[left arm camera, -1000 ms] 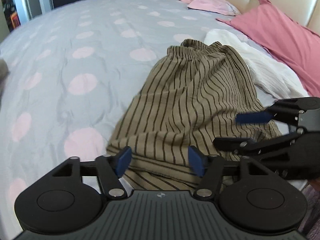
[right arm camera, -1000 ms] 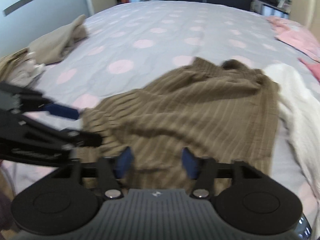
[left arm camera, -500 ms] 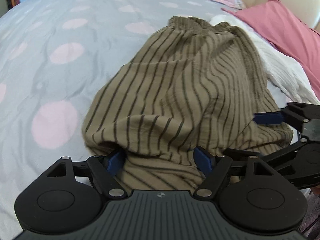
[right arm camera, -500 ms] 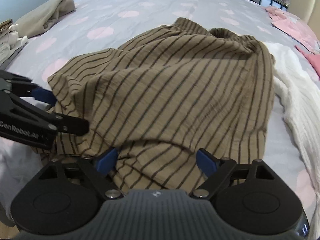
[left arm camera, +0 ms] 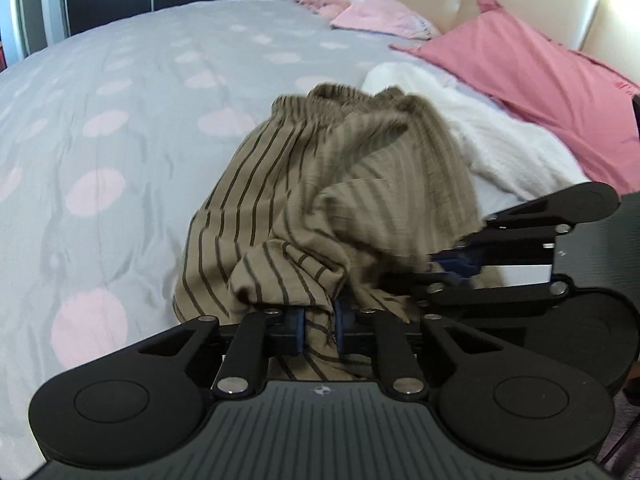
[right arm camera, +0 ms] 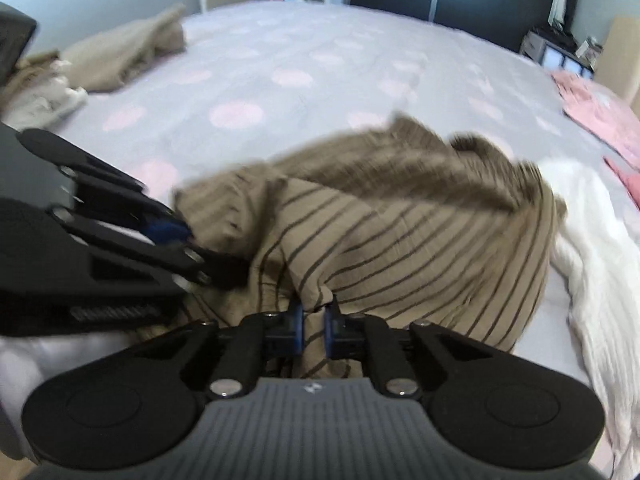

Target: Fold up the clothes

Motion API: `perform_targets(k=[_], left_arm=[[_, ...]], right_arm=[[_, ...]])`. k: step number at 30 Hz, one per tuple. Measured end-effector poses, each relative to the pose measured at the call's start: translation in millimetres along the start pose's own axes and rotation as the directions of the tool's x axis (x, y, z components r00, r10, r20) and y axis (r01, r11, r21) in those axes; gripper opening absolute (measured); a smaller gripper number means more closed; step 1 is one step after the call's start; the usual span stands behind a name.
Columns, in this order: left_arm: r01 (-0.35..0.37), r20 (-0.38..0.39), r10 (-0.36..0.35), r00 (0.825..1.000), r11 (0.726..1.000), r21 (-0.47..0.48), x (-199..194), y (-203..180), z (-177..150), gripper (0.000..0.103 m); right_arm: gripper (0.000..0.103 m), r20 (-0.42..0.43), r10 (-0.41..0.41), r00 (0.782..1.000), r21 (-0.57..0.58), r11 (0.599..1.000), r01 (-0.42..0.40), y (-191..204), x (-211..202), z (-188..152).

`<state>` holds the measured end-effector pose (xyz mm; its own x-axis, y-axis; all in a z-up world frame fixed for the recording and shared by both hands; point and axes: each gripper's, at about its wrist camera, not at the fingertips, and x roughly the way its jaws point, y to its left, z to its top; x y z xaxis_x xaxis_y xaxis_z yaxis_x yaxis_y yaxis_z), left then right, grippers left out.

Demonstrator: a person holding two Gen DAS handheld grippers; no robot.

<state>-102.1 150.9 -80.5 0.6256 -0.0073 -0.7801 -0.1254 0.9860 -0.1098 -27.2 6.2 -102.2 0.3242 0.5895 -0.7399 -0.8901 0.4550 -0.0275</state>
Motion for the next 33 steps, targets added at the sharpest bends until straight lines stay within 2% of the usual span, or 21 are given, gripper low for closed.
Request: perform_targets(k=[5,10,13,18,20,22,23,25,26,28,29,30,33], left_arm=[[-0.036,0.044,0.037,0.998,0.999,-0.022,-42,13,2,0.008],[-0.072,0.049,0.074,0.996,0.996,-0.051,-87,33,-11,0.008],[-0.094,0.02,0.096,0.995,0.993,-0.074,-112,48,-26,0.008],[-0.152,-0.07,0.145,0.987,0.982,-0.11,-140,64,-55,0.008],[-0.164,-0.103,0.152,0.983,0.979,-0.119,-143,66,-66,0.008],[-0.175,-0.124,0.159,0.979,0.976,-0.13,-140,69,-72,0.01],[-0.18,-0.134,0.162,0.978,0.974,-0.135,-138,71,-76,0.013],[-0.204,-0.141,0.186,0.972,0.971,-0.124,-136,72,-78,0.017],[-0.217,-0.138,0.201,0.97,0.969,-0.12,-140,73,-82,0.024],[-0.227,-0.114,0.213,0.97,0.965,-0.134,-148,74,-84,0.035],[-0.231,-0.101,0.218,0.971,0.963,-0.142,-151,75,-85,0.046],[-0.234,-0.087,0.223,0.971,0.961,-0.146,-154,75,-84,0.049],[-0.243,-0.043,0.239,0.97,0.958,-0.152,-160,74,-78,0.051]], right_arm=[[0.009,0.053,0.086,0.995,0.0,0.996,-0.086,20,-18,18],[0.009,0.084,0.195,0.977,-0.043,0.981,-0.192,57,-37,32],[0.009,0.064,0.257,0.964,-0.073,0.965,-0.252,85,-43,29],[0.009,0.022,0.355,0.935,-0.118,0.929,-0.35,132,-52,23],[0.009,-0.009,0.372,0.928,-0.147,0.918,-0.37,146,-50,18],[0.01,-0.016,0.364,0.931,-0.146,0.92,-0.363,146,-49,15],[0.011,-0.017,0.359,0.933,-0.144,0.923,-0.358,145,-49,15],[0.021,-0.02,0.349,0.937,-0.139,0.927,-0.348,143,-49,13],[0.023,-0.022,0.343,0.939,-0.137,0.929,-0.343,142,-49,12],[0.035,-0.025,0.333,0.943,-0.132,0.934,-0.333,140,-49,11],[0.037,-0.026,0.328,0.944,-0.13,0.936,-0.328,139,-49,10],[0.039,-0.027,0.322,0.946,-0.127,0.938,-0.323,138,-48,9],[0.048,-0.02,0.299,0.954,-0.12,0.947,-0.299,131,-47,11]])
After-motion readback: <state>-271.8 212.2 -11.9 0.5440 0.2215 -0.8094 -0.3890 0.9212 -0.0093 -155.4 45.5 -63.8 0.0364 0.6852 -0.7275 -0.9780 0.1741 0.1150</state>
